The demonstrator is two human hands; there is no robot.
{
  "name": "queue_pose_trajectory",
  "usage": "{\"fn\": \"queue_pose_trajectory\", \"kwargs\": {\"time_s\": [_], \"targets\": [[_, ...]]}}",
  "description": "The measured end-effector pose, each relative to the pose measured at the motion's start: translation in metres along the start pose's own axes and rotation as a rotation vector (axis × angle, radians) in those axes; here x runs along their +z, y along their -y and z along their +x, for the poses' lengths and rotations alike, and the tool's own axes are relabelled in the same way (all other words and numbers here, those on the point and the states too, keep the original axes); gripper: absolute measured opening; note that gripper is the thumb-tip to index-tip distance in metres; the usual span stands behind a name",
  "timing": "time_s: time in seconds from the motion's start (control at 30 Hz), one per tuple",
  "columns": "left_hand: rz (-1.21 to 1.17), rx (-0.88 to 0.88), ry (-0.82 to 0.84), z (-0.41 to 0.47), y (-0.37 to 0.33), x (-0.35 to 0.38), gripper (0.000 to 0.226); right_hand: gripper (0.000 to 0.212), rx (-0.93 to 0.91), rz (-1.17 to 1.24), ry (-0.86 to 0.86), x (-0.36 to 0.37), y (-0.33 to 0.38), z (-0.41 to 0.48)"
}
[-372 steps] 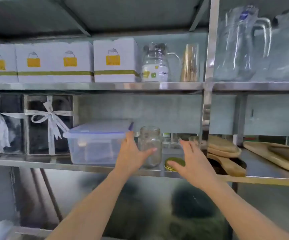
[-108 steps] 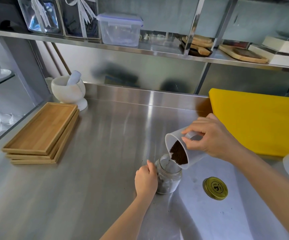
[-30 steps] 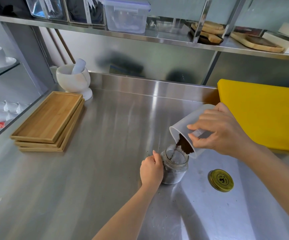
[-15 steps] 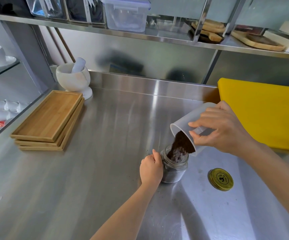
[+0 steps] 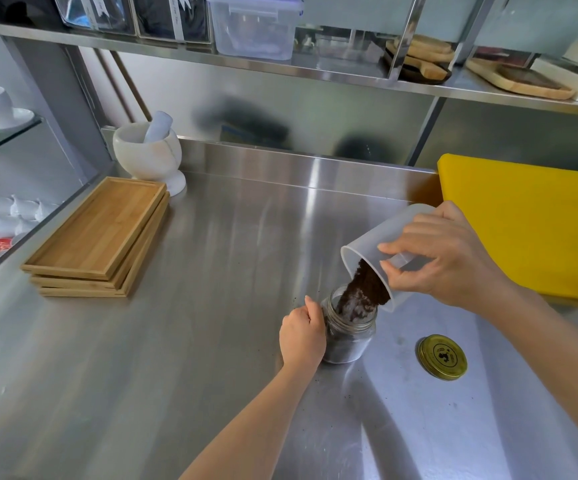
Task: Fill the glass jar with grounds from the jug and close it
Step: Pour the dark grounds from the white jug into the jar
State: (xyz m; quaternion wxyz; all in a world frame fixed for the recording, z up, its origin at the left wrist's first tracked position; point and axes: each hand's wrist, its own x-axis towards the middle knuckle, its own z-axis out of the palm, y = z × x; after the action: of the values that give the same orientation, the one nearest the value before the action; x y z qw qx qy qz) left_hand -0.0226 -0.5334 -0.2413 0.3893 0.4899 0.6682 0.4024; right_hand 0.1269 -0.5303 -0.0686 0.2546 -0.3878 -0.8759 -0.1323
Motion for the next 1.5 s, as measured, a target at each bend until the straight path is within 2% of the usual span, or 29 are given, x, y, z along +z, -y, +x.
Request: {"fn": "queue_pose_trajectory", "kwargs": {"time_s": [0.87, 1.1, 1.5], "targets": [[-0.009, -0.015, -0.013, -0.0008, -0.0018, 0.0006, 0.055, 0.015, -0.034, -0.014, 0.032, -0.0024, 0.0054, 0.0027], [-0.019, -0.033, -0.017, -0.001, -0.002, 0.0001, 0.057, 0.016, 0.004, 0.001, 0.025, -0.0026, 0.0067, 0.0022], [-0.022, -0.023, -0.011, -0.001, -0.0016, -0.0001, 0.056, 0.014, -0.05, -0.046, 0.022, -0.0053, 0.0097, 0.0022]]}}
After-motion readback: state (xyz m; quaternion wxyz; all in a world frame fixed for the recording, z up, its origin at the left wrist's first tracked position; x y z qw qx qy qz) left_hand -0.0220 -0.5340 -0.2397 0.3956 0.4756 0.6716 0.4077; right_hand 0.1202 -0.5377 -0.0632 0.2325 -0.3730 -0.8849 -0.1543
